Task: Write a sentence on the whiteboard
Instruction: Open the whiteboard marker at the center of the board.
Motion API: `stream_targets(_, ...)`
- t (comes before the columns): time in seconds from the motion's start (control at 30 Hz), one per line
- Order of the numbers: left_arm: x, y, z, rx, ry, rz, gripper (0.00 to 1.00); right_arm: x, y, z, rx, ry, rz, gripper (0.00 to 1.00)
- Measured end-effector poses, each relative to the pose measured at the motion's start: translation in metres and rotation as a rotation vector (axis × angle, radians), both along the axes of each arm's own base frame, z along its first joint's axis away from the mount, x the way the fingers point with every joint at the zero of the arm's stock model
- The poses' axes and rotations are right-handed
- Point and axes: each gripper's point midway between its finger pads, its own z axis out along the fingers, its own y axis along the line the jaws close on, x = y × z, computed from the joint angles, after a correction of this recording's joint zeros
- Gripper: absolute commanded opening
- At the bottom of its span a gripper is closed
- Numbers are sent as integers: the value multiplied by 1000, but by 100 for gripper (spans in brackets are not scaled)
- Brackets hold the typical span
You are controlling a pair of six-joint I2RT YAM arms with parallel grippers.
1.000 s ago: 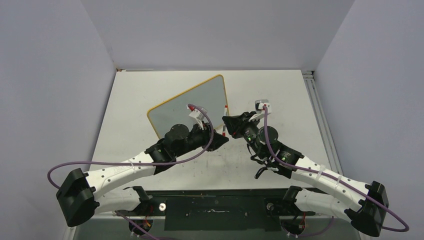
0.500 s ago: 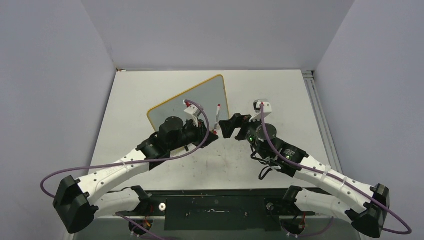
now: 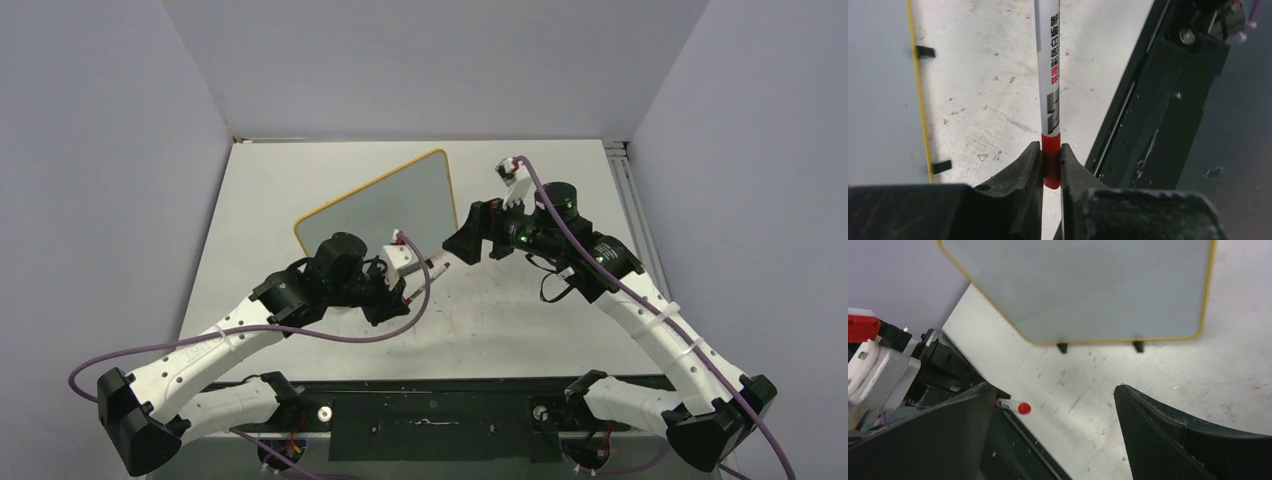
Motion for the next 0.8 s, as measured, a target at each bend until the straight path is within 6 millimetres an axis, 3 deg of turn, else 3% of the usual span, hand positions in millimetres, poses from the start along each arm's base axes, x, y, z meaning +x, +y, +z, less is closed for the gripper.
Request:
stream_targets(0.07,-18,-5,-5,34,-26,-87,0,-16,12,-15,-12,76,114,100)
stream_targets(0.23,-41,-11,-13,85,-62,-198,0,-50,23,-42,-31,242,290,82)
stream_targets(0.4,-47,-12,-16,98,-77,-227,0,-81,33,-53,7,346,420,68)
stream_targets(0.6,-49,-12,-21,113,-79,-234,0,-118,48,-67,41,458,533,58)
stream_targets(0.8,-56,-13,-22,122,-89,-259,0,-131,56,-67,63,481,575,45)
